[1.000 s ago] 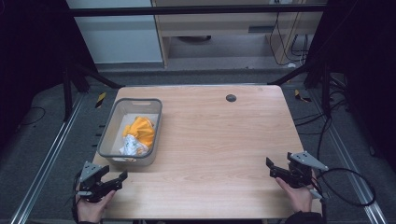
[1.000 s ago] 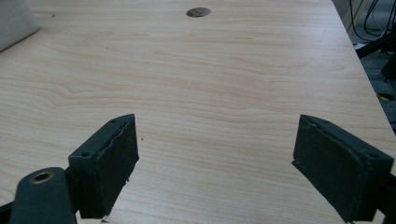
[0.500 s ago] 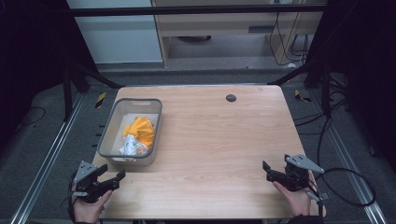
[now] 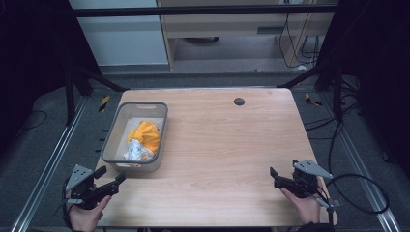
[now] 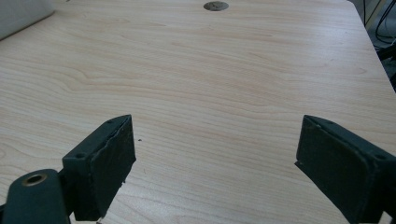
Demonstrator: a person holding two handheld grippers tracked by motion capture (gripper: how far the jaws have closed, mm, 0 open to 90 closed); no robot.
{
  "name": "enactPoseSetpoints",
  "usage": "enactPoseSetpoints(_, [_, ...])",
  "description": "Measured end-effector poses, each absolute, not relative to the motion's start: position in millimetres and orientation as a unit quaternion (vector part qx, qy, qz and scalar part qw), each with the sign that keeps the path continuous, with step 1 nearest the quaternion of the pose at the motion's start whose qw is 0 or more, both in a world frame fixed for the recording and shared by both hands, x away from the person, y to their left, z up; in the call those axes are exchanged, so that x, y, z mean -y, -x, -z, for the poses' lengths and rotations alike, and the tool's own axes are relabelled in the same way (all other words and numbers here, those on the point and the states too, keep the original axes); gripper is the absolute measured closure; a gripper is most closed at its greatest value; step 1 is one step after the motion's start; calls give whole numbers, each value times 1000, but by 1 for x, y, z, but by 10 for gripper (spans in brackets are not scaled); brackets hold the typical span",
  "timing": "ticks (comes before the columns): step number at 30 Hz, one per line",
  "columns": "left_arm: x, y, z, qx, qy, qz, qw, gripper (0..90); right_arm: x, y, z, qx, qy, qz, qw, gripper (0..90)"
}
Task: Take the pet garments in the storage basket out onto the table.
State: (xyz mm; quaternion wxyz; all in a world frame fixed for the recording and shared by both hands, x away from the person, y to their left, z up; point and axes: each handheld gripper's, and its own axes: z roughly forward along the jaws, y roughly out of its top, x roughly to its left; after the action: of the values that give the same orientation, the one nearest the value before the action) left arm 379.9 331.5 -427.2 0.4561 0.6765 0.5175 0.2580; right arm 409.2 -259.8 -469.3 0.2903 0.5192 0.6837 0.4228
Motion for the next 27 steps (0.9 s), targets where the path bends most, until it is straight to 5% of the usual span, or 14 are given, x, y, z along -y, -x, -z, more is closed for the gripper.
enactPoseSetpoints(27, [-331, -414, 376, -497, -665, -295, 473, 212, 255, -413, 470, -693, -512, -416, 291, 109])
